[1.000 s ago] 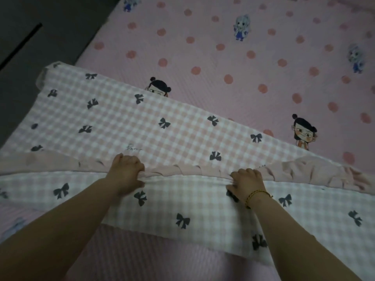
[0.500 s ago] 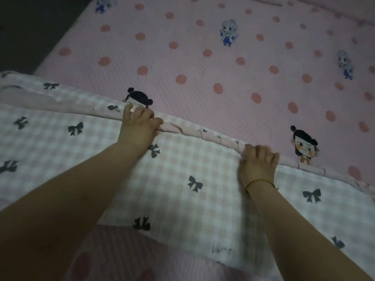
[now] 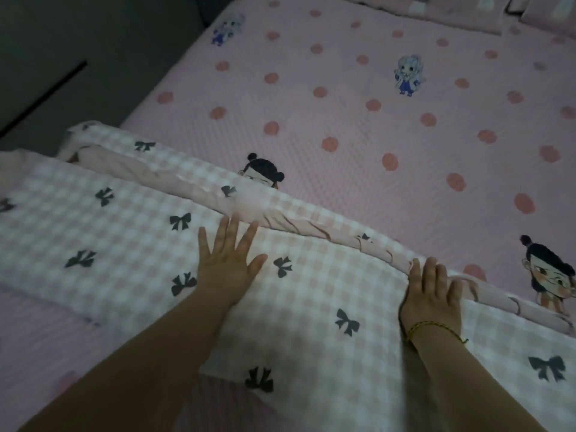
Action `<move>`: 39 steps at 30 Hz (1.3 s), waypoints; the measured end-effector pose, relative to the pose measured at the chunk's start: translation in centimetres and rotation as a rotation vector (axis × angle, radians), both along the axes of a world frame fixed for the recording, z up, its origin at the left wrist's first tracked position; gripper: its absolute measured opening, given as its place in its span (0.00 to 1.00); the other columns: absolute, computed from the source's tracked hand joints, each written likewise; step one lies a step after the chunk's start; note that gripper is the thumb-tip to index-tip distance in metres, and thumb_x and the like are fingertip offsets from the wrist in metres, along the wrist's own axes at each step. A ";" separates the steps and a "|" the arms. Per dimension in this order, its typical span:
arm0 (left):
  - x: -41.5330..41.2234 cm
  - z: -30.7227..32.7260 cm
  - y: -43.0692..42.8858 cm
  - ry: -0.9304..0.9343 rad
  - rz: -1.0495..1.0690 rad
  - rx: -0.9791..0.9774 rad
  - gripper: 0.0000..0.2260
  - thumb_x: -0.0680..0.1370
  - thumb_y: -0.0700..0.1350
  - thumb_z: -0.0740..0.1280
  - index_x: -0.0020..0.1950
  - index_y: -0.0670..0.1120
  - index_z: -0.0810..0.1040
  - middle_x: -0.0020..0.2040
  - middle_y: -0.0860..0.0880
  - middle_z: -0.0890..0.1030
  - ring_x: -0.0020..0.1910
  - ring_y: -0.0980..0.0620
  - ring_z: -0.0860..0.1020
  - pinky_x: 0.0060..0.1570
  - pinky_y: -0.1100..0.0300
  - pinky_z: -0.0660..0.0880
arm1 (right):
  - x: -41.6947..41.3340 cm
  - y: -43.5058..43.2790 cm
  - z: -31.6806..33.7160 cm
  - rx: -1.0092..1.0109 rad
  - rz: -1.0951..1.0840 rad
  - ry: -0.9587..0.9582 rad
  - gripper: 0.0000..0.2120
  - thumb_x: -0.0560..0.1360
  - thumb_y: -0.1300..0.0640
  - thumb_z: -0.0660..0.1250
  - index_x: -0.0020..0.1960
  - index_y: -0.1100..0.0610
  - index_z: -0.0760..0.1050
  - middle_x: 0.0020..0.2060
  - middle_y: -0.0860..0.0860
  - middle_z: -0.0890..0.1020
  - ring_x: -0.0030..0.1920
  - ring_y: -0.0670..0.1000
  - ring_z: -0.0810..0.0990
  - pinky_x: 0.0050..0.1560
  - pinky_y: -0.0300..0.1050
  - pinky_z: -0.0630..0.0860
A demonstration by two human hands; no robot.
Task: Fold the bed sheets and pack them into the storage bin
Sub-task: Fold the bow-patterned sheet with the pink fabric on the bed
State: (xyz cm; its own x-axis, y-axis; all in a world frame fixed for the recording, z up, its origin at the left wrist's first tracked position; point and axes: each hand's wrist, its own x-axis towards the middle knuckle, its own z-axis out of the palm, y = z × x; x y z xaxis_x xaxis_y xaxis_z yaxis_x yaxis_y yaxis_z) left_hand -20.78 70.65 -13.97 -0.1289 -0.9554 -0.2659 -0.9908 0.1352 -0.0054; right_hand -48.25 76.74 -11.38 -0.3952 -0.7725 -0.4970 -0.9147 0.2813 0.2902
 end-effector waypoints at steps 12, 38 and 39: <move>9.8 5.4 10.7 0.001 0.242 0.400 0.25 0.82 0.56 0.45 0.76 0.53 0.39 0.76 0.48 0.38 0.75 0.50 0.39 0.71 0.45 0.36 | 12.3 4.1 5.5 0.108 0.472 -0.492 0.25 0.82 0.50 0.45 0.76 0.49 0.42 0.75 0.52 0.39 0.75 0.54 0.38 0.74 0.51 0.39; 39.6 4.9 -14.6 0.312 0.170 0.329 0.22 0.77 0.53 0.63 0.71 0.52 0.65 0.66 0.48 0.73 0.66 0.47 0.69 0.66 0.55 0.58 | 42.2 -14.9 4.4 -0.012 0.019 -0.161 0.21 0.78 0.51 0.53 0.71 0.50 0.59 0.66 0.55 0.71 0.68 0.55 0.66 0.71 0.54 0.52; 40.2 4.7 -15.0 0.419 0.205 0.329 0.19 0.76 0.52 0.66 0.66 0.49 0.71 0.63 0.46 0.76 0.62 0.46 0.73 0.61 0.57 0.64 | 42.4 -15.0 4.1 -0.001 0.025 -0.155 0.19 0.78 0.51 0.53 0.68 0.51 0.62 0.62 0.55 0.75 0.65 0.54 0.69 0.71 0.52 0.53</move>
